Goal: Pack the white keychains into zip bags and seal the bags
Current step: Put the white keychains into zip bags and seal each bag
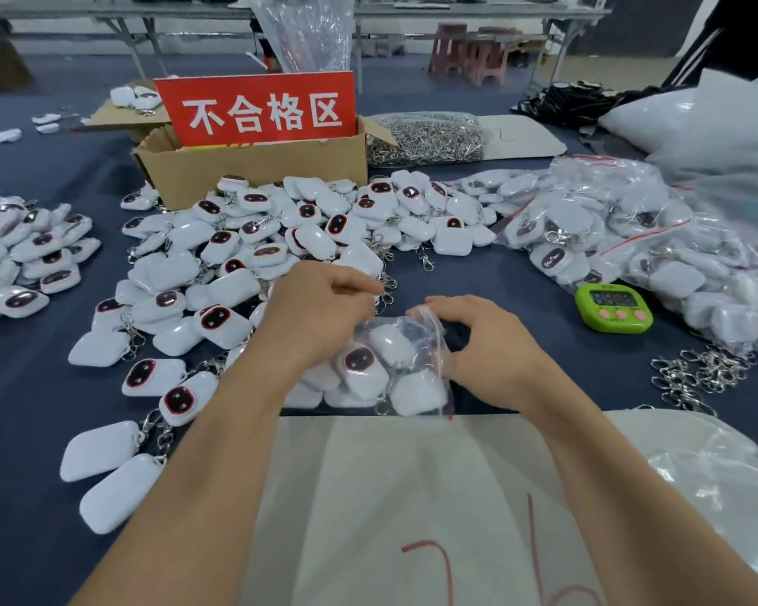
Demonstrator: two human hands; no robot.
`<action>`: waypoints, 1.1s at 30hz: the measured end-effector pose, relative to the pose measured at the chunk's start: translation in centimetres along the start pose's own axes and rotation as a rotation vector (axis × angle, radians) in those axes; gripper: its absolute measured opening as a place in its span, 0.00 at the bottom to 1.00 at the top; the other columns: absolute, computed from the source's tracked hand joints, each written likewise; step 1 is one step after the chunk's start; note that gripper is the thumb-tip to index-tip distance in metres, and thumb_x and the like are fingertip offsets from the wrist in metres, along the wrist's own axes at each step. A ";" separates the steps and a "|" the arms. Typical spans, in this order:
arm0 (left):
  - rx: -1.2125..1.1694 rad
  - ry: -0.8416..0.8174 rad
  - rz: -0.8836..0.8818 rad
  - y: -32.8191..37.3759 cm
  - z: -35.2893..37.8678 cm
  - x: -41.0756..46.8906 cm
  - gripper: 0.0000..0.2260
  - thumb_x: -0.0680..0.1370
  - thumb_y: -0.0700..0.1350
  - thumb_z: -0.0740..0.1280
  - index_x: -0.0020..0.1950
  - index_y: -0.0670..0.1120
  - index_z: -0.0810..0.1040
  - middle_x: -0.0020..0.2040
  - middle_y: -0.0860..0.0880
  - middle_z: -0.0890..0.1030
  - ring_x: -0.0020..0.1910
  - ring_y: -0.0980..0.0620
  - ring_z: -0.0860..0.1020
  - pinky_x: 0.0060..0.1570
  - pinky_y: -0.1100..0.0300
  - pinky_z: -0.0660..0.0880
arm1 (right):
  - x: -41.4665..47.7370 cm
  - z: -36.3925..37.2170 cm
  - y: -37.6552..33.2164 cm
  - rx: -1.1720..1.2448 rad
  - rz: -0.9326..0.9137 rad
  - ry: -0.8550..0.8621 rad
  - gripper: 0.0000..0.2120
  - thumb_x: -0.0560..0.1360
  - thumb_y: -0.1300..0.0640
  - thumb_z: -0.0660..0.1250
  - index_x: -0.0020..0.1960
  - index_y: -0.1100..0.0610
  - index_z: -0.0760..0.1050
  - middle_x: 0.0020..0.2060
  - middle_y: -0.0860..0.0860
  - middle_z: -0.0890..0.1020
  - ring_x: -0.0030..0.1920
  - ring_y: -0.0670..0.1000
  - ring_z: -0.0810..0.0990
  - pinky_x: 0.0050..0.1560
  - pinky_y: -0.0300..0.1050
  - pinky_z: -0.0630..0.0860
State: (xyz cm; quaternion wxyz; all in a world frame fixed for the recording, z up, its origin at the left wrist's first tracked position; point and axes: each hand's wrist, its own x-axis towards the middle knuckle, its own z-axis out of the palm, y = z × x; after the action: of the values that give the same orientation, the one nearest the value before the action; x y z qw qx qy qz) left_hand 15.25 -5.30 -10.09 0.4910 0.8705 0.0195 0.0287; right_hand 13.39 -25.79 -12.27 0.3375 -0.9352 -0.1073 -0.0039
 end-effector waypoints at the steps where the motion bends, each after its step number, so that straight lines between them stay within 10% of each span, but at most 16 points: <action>1: 0.029 -0.053 0.001 0.1 0.3 -0.2 0.11 0.74 0.41 0.72 0.43 0.58 0.87 0.36 0.61 0.85 0.32 0.63 0.82 0.35 0.68 0.74 | 0.0 -0.1 0.1 0.006 -0.021 -0.043 0.13 0.74 0.54 0.75 0.56 0.43 0.83 0.57 0.44 0.83 0.63 0.46 0.74 0.66 0.44 0.68; 6: 0.081 -0.013 0.075 1.7 0.7 -1.2 0.08 0.75 0.52 0.72 0.36 0.55 0.85 0.29 0.59 0.82 0.23 0.57 0.79 0.23 0.69 0.69 | -0.1 -0.4 0.7 0.332 0.117 -0.007 0.13 0.72 0.59 0.77 0.46 0.40 0.87 0.53 0.31 0.84 0.58 0.38 0.81 0.64 0.40 0.75; 9: 0.465 0.077 0.167 3.1 2.0 -2.2 0.26 0.68 0.72 0.62 0.34 0.50 0.81 0.25 0.53 0.78 0.25 0.56 0.75 0.28 0.59 0.66 | 0.0 -0.1 1.1 0.213 0.182 0.083 0.08 0.73 0.60 0.74 0.39 0.48 0.86 0.40 0.30 0.84 0.42 0.35 0.82 0.41 0.27 0.74; 14: 0.825 -0.038 0.282 3.9 3.4 -3.5 0.19 0.72 0.64 0.64 0.35 0.48 0.75 0.31 0.51 0.76 0.36 0.48 0.78 0.33 0.57 0.64 | -0.3 -0.3 0.5 0.287 0.177 0.113 0.07 0.74 0.61 0.74 0.36 0.56 0.84 0.36 0.48 0.86 0.35 0.45 0.79 0.41 0.44 0.76; 23: -0.222 -0.014 0.168 6.6 -1.6 -2.9 0.15 0.73 0.42 0.70 0.27 0.42 0.76 0.22 0.53 0.67 0.23 0.55 0.61 0.26 0.66 0.62 | -0.7 -3.6 -3.8 0.633 0.095 0.284 0.14 0.77 0.60 0.68 0.33 0.53 0.78 0.21 0.51 0.74 0.18 0.50 0.69 0.21 0.37 0.64; 33: -0.391 0.143 0.166 7.3 -4.0 -2.8 0.17 0.72 0.41 0.70 0.23 0.47 0.73 0.22 0.53 0.61 0.24 0.54 0.57 0.23 0.65 0.57 | 2.2 -6.6 -8.2 0.425 -0.077 0.345 0.07 0.72 0.62 0.69 0.35 0.59 0.79 0.24 0.58 0.78 0.22 0.48 0.69 0.25 0.38 0.66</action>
State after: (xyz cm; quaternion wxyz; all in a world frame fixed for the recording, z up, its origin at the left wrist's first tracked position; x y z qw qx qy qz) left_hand 12.22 -5.84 -1.91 0.6437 0.7531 -0.0235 0.1341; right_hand 14.26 -23.39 -1.79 0.5391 -0.8241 -0.0824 -0.1532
